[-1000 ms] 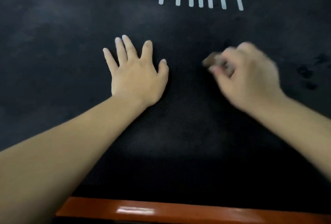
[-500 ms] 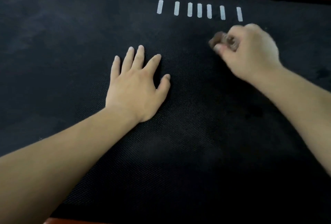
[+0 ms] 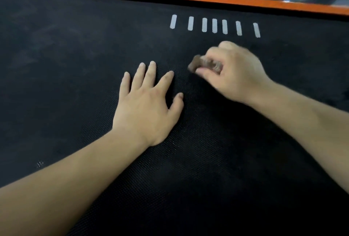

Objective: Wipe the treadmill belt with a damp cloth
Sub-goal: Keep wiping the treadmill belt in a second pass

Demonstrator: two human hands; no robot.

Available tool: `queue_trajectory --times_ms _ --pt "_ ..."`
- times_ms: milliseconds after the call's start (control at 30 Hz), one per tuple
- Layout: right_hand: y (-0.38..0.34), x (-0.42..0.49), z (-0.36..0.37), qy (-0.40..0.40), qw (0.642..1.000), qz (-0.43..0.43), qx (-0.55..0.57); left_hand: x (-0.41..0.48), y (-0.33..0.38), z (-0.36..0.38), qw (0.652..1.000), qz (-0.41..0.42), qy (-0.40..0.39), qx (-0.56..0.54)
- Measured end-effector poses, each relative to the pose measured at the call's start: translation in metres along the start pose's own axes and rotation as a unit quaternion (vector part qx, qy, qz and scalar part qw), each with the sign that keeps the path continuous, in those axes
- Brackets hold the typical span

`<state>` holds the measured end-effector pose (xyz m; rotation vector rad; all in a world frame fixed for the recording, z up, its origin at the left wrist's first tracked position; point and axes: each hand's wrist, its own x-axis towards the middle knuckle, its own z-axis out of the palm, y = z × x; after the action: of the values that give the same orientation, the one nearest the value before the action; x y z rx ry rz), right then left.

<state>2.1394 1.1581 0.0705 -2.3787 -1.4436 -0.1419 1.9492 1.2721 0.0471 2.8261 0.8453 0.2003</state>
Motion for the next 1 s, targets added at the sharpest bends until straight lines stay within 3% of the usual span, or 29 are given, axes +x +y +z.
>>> queue_trajectory --times_ms 133,267,333,433,600,733,767,900,933,1000 --pt "0.040 0.047 -0.008 0.076 0.980 0.178 -0.034 0.000 0.001 -0.001 1.000 -0.002 -0.002 -0.003" --pt "0.008 0.029 0.008 -0.002 1.000 0.021 0.017 -0.001 0.001 -0.002 1.000 -0.004 -0.003 0.000" --pt "0.028 0.044 0.002 0.023 0.998 0.058 -0.004 -0.001 0.001 -0.001 1.000 -0.002 -0.004 -0.002" --pt "0.065 0.086 -0.011 0.078 0.971 0.224 -0.043 0.000 0.001 -0.002 1.000 -0.001 -0.001 -0.008" --pt "0.047 0.089 0.006 0.001 0.997 0.082 -0.010 0.001 0.000 -0.003 1.000 -0.006 -0.003 -0.002" --pt "0.076 0.111 -0.009 0.068 0.971 0.218 -0.067 0.001 0.001 -0.003 1.000 -0.003 -0.004 -0.003" --pt "0.073 0.111 -0.006 0.074 0.970 0.221 -0.068 0.001 0.001 -0.004 1.000 -0.003 -0.004 -0.004" --pt "0.044 0.089 0.010 0.012 0.997 0.081 -0.008 -0.001 0.002 -0.003 1.000 -0.005 -0.006 0.001" --pt "0.051 0.091 0.005 0.019 0.996 0.087 -0.019 -0.001 0.003 -0.003 1.000 -0.004 -0.008 0.001" --pt "0.075 0.105 -0.009 0.052 0.980 0.184 -0.064 -0.002 0.004 -0.002 1.000 0.000 -0.011 0.003"
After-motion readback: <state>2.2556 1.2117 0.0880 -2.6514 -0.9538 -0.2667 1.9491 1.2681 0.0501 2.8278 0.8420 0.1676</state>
